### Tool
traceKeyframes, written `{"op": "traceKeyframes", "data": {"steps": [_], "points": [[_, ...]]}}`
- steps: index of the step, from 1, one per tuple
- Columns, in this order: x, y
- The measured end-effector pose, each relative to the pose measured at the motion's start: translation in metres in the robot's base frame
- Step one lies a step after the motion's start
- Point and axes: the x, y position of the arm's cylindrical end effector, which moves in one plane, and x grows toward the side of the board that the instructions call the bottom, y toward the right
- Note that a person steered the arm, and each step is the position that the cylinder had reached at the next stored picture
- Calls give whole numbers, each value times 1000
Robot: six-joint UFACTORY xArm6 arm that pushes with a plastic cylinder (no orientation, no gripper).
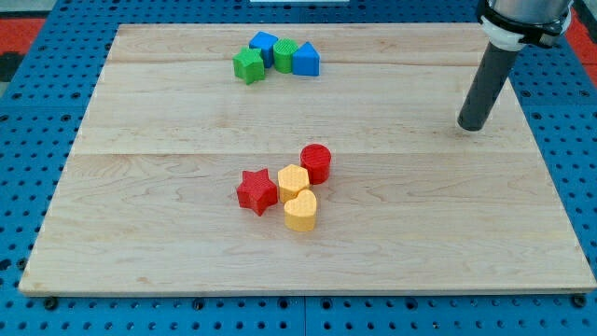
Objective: Push red circle to the red star
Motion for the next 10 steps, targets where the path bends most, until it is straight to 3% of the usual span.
{"op": "traceKeyframes", "data": {"steps": [10], "points": [[-2,41]]}}
